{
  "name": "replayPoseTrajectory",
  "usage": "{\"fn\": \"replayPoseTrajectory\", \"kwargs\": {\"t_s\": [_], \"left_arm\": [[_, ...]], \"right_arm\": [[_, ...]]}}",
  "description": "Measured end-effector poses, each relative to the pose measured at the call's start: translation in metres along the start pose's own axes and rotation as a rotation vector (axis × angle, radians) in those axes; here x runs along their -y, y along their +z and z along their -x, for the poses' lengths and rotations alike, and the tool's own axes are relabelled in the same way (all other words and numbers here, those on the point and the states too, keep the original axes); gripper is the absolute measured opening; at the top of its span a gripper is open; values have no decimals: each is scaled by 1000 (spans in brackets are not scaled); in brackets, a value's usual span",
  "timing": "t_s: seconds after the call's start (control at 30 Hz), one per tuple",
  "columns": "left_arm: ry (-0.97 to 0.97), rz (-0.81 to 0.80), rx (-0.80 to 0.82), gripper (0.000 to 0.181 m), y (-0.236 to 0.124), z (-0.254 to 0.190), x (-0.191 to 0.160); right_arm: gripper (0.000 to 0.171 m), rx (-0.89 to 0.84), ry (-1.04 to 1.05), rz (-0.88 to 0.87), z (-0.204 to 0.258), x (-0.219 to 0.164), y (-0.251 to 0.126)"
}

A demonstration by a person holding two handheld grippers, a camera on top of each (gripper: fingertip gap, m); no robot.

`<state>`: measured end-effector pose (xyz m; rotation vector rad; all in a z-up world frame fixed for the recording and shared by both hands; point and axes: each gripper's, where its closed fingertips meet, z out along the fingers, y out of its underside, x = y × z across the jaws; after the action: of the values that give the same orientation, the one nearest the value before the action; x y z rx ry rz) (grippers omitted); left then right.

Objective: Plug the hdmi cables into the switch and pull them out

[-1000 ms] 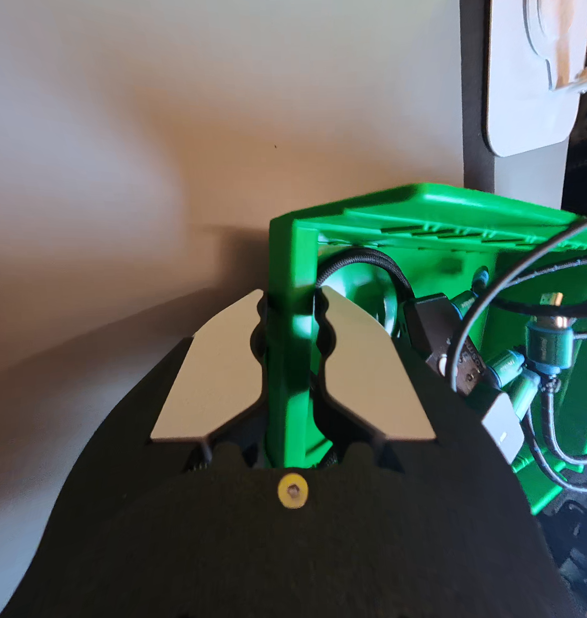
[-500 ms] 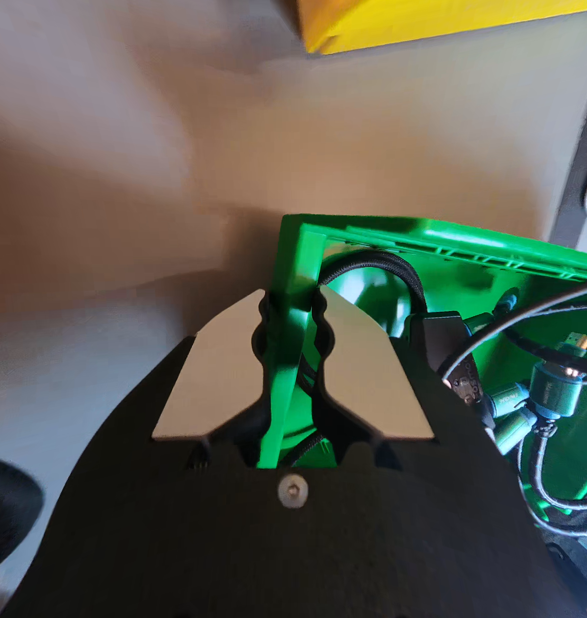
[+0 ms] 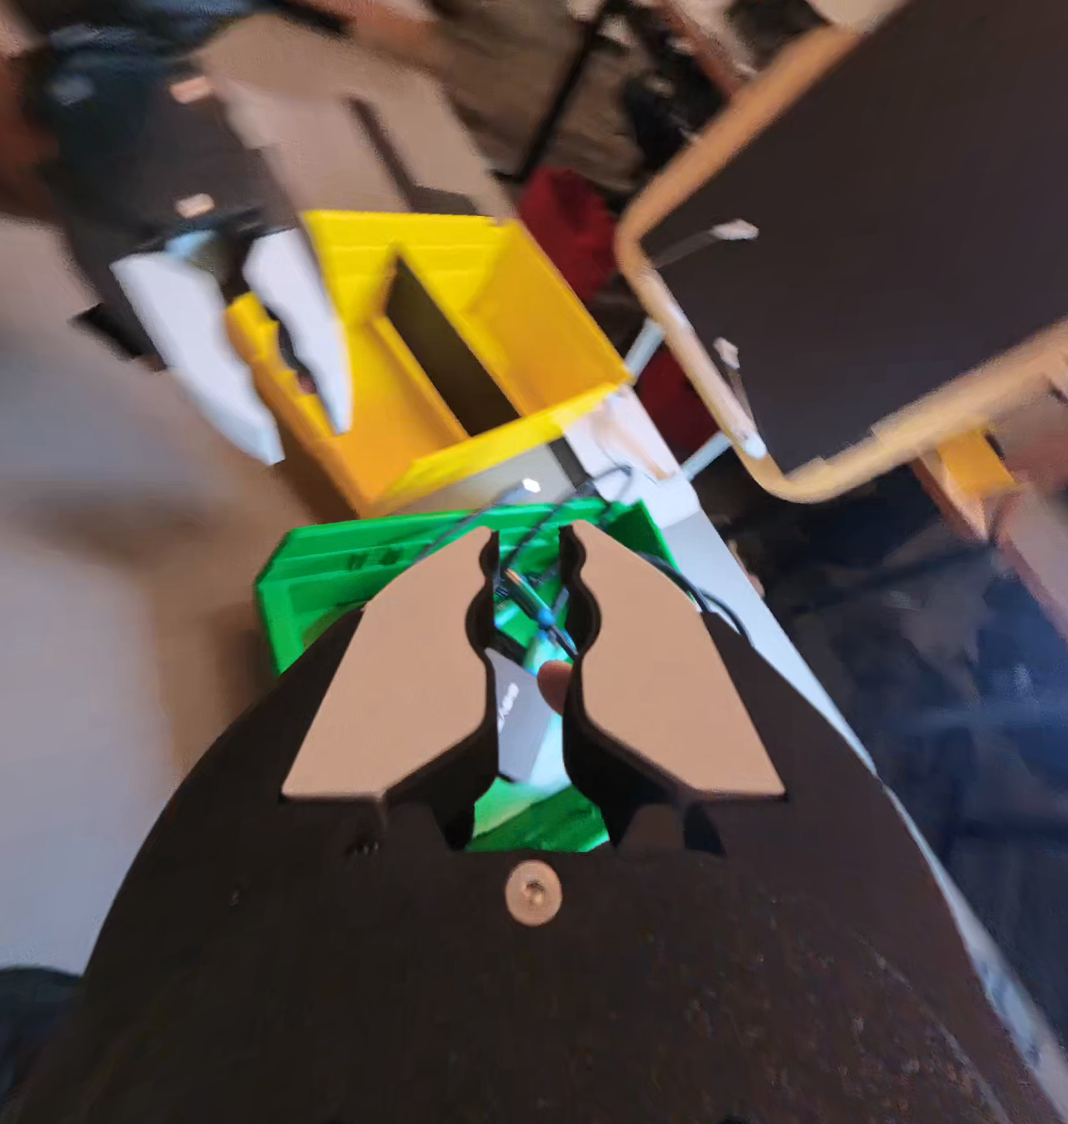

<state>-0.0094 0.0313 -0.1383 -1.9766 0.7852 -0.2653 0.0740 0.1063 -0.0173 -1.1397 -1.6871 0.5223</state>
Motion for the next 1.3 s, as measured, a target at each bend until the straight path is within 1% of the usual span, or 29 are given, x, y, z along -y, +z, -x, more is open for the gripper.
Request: {"fn": "replayPoseTrajectory", "kwargs": {"t_s": [0.03,0.07,0.1,0.17,0.23,0.3,0.4,0.47,0.57,0.63,0.83,0.93,1.13,1.3], "left_arm": [[-14,-2,-10,34,5,-6,3],[-21,0,-23,37,10,-12,4],[-18,0,-26,38,16,-16,4],[-3,4,13,39,29,-17,0],[-22,19,32,41,39,-19,-6],[-79,0,27,42,44,-23,-7],[-185,-21,59,45,51,-26,-11],[-247,-44,96,48,60,-28,-12],[-287,-93,203,40,72,-20,-9],[-286,-108,257,38,77,-13,-9],[-251,-87,359,28,80,-5,-8],[-219,-76,408,24,82,-2,-7],[-145,-50,402,23,86,-7,-4],[-110,-53,391,23,85,-14,3]], "right_arm": [[22,-84,87,13,-17,-9,-10],[25,-145,152,32,-26,-23,-21],[30,-169,207,43,-24,-38,-29],[42,-171,297,33,-3,-71,-37],[48,-236,352,69,15,-115,-41],[55,-292,440,102,29,-153,-39],[58,-306,609,102,42,-185,-24],[55,-315,668,111,40,-194,-14],[36,-356,695,150,31,-202,-2],[30,-397,691,164,26,-204,-2],[28,-436,727,150,24,-206,-5],[25,-470,725,161,21,-208,-6],[18,-513,667,181,18,-210,-13],[15,-544,649,158,16,-203,-25]]}}
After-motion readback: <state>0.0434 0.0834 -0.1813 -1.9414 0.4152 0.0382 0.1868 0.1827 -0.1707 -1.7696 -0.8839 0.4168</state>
